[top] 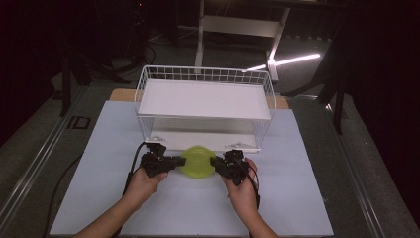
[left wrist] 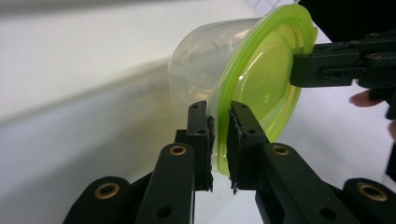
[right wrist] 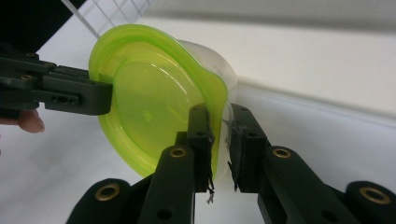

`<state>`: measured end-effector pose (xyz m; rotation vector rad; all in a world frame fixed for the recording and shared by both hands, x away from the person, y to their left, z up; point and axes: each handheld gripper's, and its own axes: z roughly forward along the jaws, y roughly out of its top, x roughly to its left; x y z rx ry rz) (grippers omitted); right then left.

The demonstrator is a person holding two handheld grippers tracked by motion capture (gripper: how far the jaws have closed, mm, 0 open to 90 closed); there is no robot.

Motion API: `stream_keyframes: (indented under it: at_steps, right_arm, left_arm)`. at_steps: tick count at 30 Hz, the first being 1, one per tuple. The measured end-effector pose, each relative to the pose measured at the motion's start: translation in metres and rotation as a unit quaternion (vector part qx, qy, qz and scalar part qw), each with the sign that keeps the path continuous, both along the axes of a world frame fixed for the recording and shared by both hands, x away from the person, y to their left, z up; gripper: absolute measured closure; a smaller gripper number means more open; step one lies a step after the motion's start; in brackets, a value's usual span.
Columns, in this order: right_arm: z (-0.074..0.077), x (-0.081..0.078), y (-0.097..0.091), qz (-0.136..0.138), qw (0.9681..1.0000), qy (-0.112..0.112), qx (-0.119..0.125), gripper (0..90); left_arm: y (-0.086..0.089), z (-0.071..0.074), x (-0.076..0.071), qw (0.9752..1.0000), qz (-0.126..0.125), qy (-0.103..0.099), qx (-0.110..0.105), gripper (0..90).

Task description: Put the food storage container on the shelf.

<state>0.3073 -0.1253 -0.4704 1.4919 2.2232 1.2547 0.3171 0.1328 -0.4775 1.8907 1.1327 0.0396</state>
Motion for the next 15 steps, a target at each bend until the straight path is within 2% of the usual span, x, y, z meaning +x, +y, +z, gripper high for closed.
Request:
stream_keyframes:
  at_steps: [2, 3, 5, 6, 8, 9, 11, 15]
  right_arm:
    - [0.006, 0.001, 0.0, -0.002, 1.0, -0.008, 0.002, 79.9]
    - [0.009, 0.002, 0.0, -0.003, 0.9999, -0.012, 0.0, 79.9]
    - [0.013, 0.004, 0.0, -0.004, 0.9998, -0.018, 0.0, 79.9]
    - [0.014, 0.005, 0.0, -0.007, 0.9998, -0.018, 0.001, 79.9]
    - [0.015, 0.005, 0.0, -0.009, 0.9998, -0.02, 0.0, 79.9]
    - [0.014, 0.008, 0.0, -0.014, 0.9997, -0.021, -0.004, 79.9]
    - [0.013, 0.011, -0.002, -0.017, 0.9997, -0.014, 0.001, 79.8]
    - [0.01, 0.015, -0.003, -0.021, 0.9997, -0.015, 0.001, 79.8]
  left_arm:
    - [-0.001, 0.005, 0.0, 0.9998, 0.003, -0.019, -0.003, 81.3]
    - [-0.001, 0.005, 0.0, 0.9998, 0.003, -0.019, -0.003, 81.3]
    - [-0.001, 0.008, 0.0, 0.9994, 0.007, -0.033, -0.001, 81.2]
    - [-0.002, 0.008, 0.002, 0.9992, 0.014, -0.037, -0.007, 81.2]
    - [-0.003, 0.007, 0.004, 0.9993, 0.015, -0.034, -0.01, 81.2]
    - [-0.003, 0.005, 0.006, 0.9991, 0.014, -0.034, -0.018, 81.2]
    - [-0.003, 0.003, 0.008, 0.9991, 0.014, -0.036, -0.02, 81.3]
    - [-0.006, -0.001, 0.012, 0.9987, 0.017, -0.042, -0.024, 81.3]
